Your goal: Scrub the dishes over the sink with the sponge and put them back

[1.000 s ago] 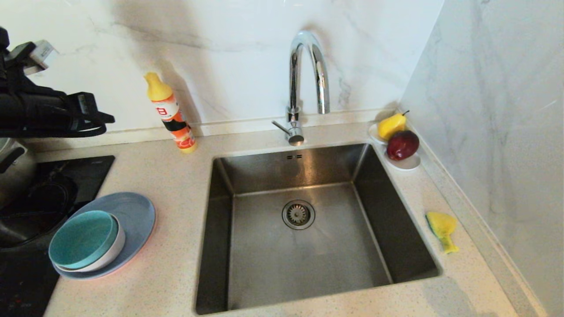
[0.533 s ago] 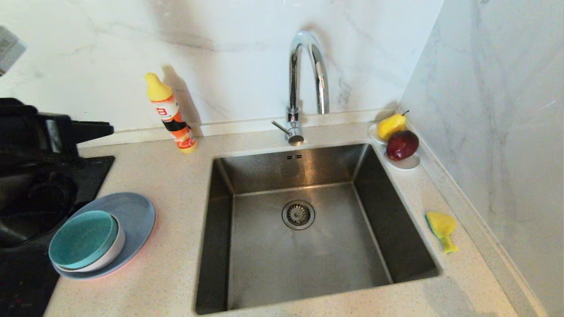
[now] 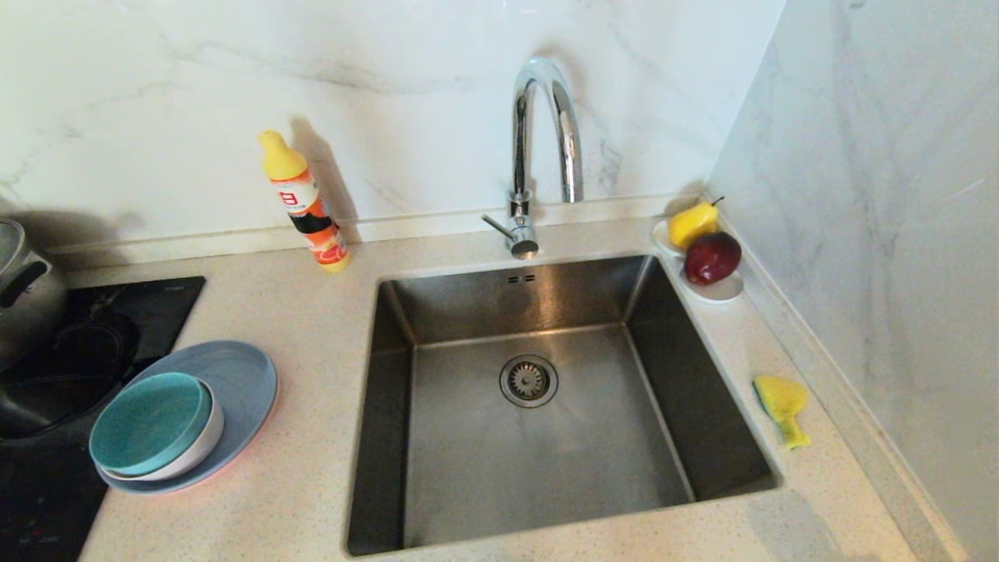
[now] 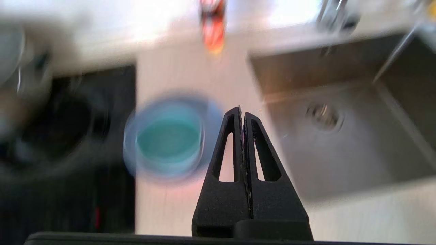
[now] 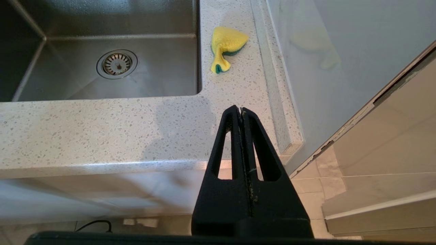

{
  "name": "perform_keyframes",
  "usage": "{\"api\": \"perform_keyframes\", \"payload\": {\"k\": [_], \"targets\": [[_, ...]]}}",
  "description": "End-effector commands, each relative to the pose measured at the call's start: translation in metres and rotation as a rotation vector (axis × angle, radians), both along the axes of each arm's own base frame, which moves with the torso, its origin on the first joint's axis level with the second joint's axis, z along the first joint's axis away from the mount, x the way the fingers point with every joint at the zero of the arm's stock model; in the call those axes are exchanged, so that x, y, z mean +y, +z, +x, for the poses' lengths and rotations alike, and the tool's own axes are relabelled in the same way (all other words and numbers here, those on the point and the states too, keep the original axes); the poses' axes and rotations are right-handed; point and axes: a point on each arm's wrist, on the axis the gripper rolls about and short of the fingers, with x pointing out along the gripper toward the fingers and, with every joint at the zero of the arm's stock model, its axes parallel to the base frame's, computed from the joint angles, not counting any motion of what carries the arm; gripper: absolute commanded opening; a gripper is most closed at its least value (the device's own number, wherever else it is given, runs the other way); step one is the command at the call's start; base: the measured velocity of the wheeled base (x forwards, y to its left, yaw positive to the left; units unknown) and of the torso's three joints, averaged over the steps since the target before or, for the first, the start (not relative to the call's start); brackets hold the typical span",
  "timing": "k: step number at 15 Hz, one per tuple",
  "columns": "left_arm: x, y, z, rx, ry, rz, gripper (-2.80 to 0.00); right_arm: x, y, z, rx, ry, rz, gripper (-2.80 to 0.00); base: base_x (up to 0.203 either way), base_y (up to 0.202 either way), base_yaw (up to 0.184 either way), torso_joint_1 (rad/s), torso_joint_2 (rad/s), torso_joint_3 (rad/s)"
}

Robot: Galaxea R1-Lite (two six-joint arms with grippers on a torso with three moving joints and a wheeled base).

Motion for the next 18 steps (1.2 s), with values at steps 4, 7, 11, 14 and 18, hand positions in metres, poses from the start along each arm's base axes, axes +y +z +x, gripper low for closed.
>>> {"api": "perform_keyframes", "payload": {"k": [4,7,11,14,18], "targets": [[0.001,-0.118,-0.016,0.076,0.089,-0.017,-2.8,0.0,0.0,0.0,-0.005,0.001,0.0,-2.8,0.0,0.0,0.0,0.0,0.0,0.0],[-0.001,-0.134,-0.01,0.126,0.026,-0.019,-2.8,0.0,0.0,0.0,-0.002,0.0,0.0,-2.8,0.0,0.0,0.0,0.0,0.0,0.0],[-0.001,-0.134,-0.01,0.123,0.024,-0.029,-2.8,0.0,0.0,0.0,-0.002,0.002,0.003,-2.8,0.0,0.0,0.0,0.0,0.0,0.0],[-0.001,-0.134,-0.01,0.123,0.024,-0.029,-2.8,0.0,0.0,0.0,-0.002,0.002,-0.002,-2.8,0.0,0.0,0.0,0.0,0.0,0.0],[-0.001,-0.134,-0.01,0.123,0.024,-0.029,-2.8,0.0,0.0,0.0,-0.002,0.002,0.001,-2.8,0.0,0.0,0.0,0.0,0.0,0.0]]}}
